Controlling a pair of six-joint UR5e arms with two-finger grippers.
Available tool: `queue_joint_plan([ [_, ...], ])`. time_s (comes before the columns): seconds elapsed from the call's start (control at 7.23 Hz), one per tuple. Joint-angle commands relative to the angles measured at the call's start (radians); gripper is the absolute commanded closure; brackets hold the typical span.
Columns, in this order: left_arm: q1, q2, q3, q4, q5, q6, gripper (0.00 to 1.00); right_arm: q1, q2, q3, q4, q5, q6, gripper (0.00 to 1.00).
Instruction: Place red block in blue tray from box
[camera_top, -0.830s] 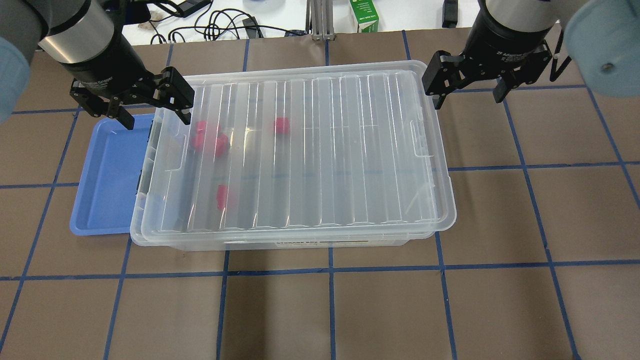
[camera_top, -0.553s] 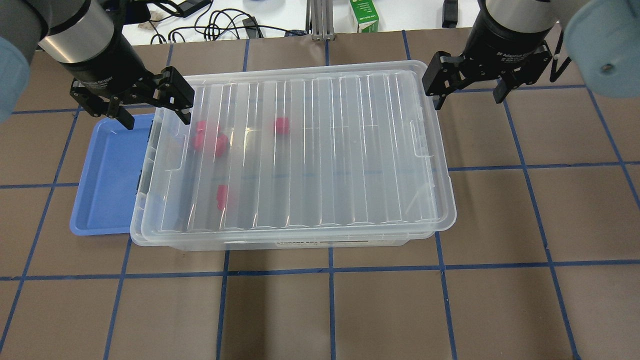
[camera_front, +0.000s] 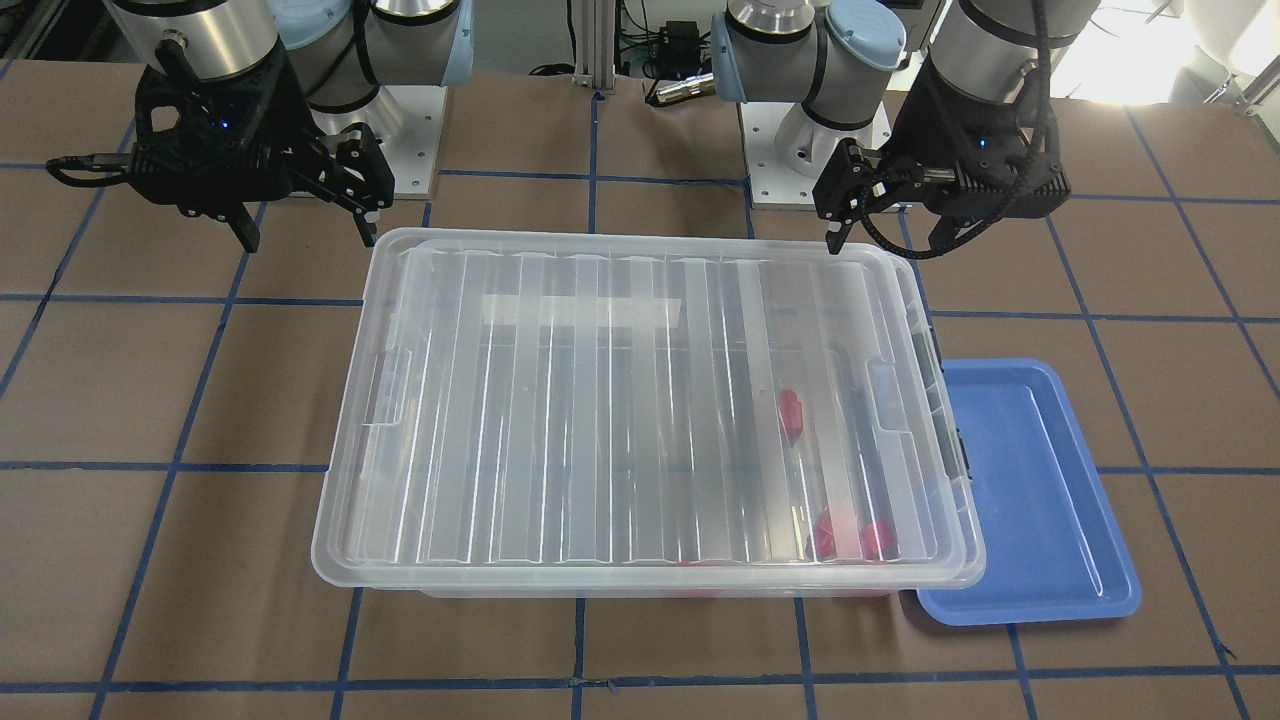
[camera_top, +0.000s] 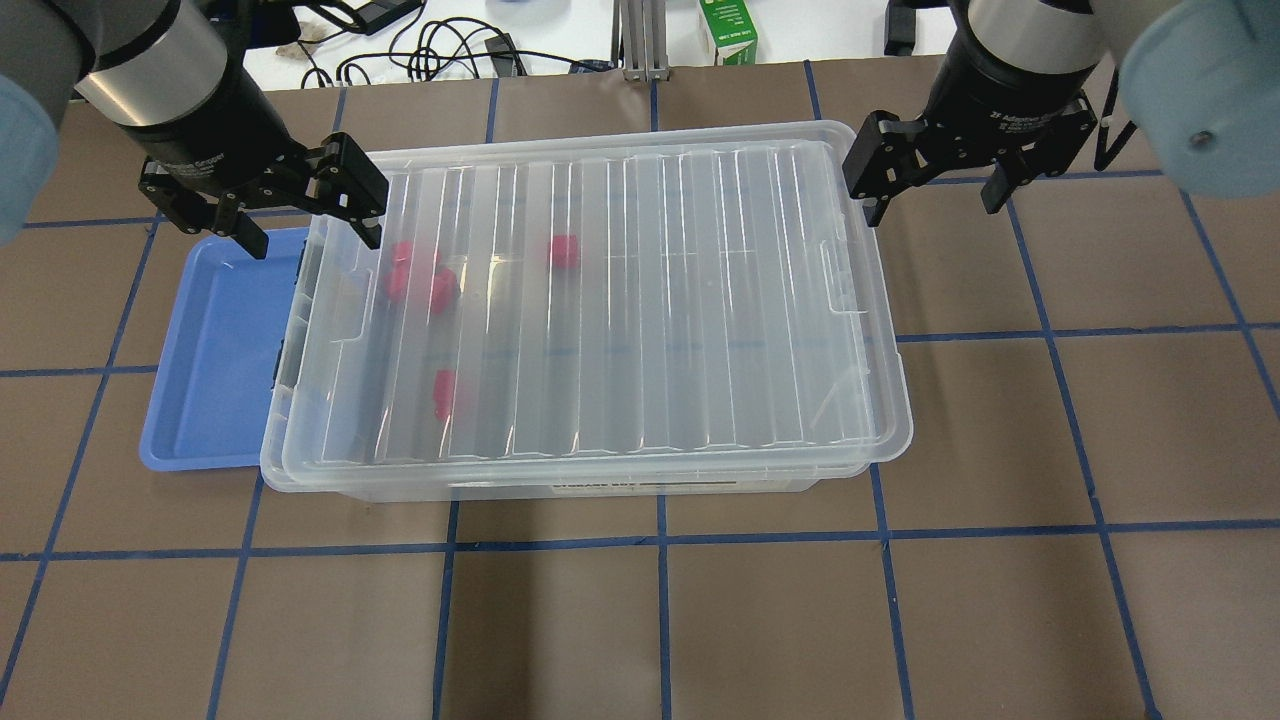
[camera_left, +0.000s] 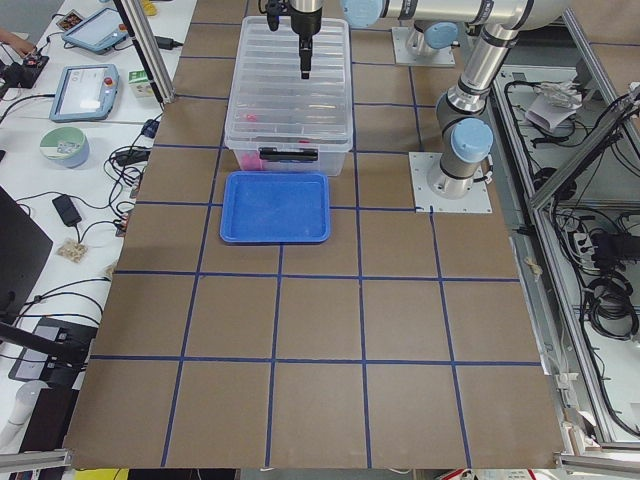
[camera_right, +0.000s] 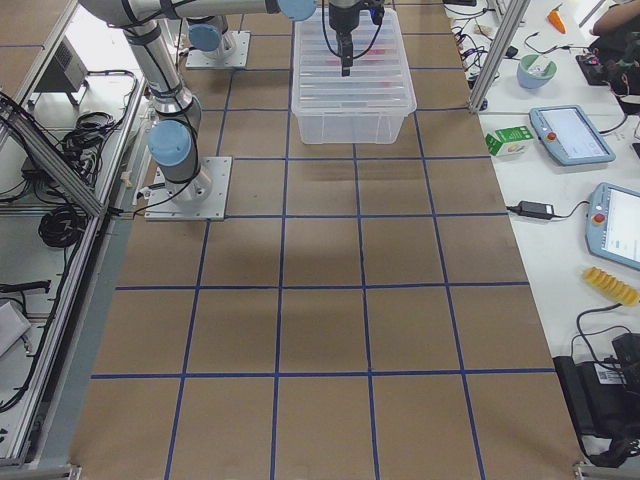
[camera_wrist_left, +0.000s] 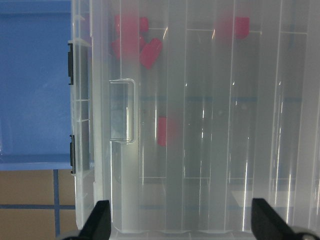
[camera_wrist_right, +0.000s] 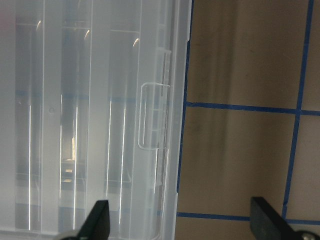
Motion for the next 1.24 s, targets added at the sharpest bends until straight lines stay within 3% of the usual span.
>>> queue_joint_plan([
  [0.0,0.000,0.000,0.000,0.002,0.000,0.000,0.00,0.000,0.066,0.036,-0.075,-0.008,0.001,0.00],
  [0.14,0.000,0.000,0.000,0.000,0.000,0.000,0.00,-0.005,0.090,0.071,-0.082,-0.011,0.001,0.00],
  [0.55,0.000,0.002,0.000,0.000,0.000,0.000,0.00,-0.023,0.132,0.197,-0.318,-0.013,-0.001,0.00],
  [1.11,0.000,0.000,-0.003,0.002,0.000,0.000,0.00,-0.055,0.158,0.208,-0.364,-0.020,-0.013,0.00],
])
